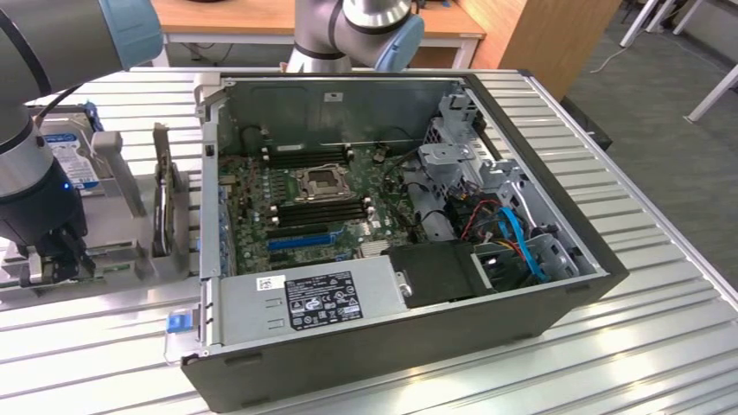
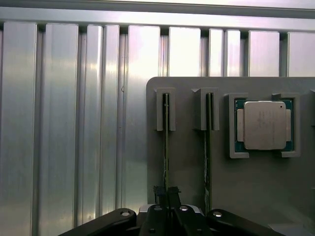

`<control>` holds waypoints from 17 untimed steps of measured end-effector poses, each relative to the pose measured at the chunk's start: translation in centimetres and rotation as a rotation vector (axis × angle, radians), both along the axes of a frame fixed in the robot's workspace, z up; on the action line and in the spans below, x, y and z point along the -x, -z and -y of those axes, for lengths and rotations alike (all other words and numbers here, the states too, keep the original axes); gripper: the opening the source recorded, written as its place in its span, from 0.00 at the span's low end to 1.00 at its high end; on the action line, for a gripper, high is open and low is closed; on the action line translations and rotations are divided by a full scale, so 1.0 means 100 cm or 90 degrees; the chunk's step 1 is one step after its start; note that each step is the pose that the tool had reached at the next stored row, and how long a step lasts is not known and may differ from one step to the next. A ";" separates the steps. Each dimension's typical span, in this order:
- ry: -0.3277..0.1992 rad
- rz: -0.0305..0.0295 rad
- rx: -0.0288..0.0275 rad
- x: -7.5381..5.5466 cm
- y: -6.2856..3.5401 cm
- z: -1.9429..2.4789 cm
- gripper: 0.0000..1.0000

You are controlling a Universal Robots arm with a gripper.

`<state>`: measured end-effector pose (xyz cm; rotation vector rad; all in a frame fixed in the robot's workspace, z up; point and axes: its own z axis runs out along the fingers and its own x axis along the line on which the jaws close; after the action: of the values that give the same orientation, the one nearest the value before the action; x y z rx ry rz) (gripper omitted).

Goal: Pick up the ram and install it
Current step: 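Pick up the ram and move it above insertion slot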

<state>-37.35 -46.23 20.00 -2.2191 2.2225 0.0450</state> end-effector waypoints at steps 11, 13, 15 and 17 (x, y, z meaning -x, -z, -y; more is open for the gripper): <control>0.000 0.0000 -0.0003 0.000 -0.0095 0.0000 0.12; 0.000 0.0000 -0.0004 0.000 -0.0137 0.0000 0.12; 0.000 0.0000 -0.0006 0.000 -0.0183 0.0000 0.12; 0.000 0.0000 -0.0008 0.000 -0.0235 0.0000 0.12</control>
<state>-37.35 -46.23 22.35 -2.2185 2.2218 0.0463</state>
